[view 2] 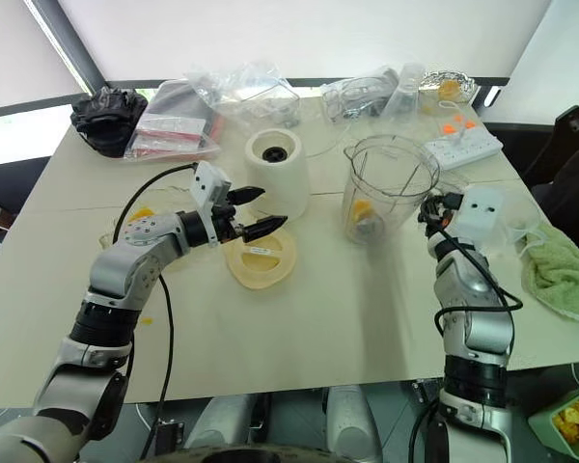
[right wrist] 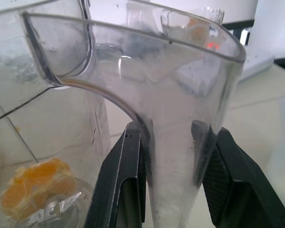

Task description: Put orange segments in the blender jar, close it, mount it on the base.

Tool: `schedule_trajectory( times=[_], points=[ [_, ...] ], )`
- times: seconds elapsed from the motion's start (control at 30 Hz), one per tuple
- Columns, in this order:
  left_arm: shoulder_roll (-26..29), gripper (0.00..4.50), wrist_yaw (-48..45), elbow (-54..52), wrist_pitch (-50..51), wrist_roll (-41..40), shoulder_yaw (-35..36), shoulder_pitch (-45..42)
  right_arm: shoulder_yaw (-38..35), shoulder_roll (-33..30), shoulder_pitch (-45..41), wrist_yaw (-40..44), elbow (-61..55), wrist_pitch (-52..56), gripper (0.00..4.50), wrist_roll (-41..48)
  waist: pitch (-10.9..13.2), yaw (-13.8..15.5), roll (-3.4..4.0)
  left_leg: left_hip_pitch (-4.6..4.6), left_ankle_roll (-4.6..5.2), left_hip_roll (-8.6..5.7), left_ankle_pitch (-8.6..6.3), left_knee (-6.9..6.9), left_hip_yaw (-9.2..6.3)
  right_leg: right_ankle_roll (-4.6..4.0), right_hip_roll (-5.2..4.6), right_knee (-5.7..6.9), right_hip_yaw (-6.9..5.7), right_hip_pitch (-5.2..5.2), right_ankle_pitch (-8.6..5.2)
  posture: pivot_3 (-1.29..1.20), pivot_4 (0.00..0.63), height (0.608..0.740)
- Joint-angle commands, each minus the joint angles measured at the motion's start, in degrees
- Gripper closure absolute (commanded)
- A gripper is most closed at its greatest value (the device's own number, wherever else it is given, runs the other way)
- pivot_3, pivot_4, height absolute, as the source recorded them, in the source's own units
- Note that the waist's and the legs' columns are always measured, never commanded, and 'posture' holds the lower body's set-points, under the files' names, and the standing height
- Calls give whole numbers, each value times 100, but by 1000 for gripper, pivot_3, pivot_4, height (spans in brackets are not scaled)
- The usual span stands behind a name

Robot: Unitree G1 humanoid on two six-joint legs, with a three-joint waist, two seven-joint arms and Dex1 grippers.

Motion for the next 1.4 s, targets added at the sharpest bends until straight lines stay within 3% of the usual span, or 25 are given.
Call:
schedule_trajectory(
  times=[0.03,0.37,0.57,0.77,1.07,1.2,1.4],
  points=[
    [10,0,29,-291,-89,-57,109,67,-184,-371,-671,-5,-609,118,3530,46,0,3,0,-1,0,0,0,-1,0,0,0,2,0,-3,0,0,150,740],
    [78,0,84,-459,-64,-50,157,257,112,-1063,-2281,225,-470,1109,3530,35,1,0,-1,-14,0,0,0,-13,1,-2,-2,9,0,-22,1,0,150,740],
    [112,0,159,-632,-29,-73,186,394,442,-1083,-3032,408,-189,1407,3530,-66,1,3,-1,-21,0,3,0,-17,-1,-5,3,16,-2,-39,2,0,150,740],
    [573,0,-251,-746,-74,-61,187,482,430,-1061,-2731,372,-635,1772,3530,-80,1,29,-1,-49,-1,1,1,-7,-4,-3,-9,9,-3,-50,3,0,150,740],
    [1600,0,-2058,156,-674,156,-265,-13,-27,-1131,-2006,344,-1927,3116,3530,235,1,20,0,-92,-8,-5,5,-2,-4,-4,-5,29,-5,-103,3,0,150,740],
    [1697,0,-2638,783,-1129,419,-539,-336,1,-873,-1667,260,-2392,3526,3530,321,1,-3,-2,-90,-7,-4,5,10,-2,-4,-2,39,-5,-98,3,0,150,740],
    [1272,0,-3058,3084,-2954,1478,-1153,-1415,330,19,-594,-129,-2951,3316,3530,79,1,19,-2,-89,-6,-7,7,25,4,-6,4,65,-14,-98,2,0,150,740]
  ],
)
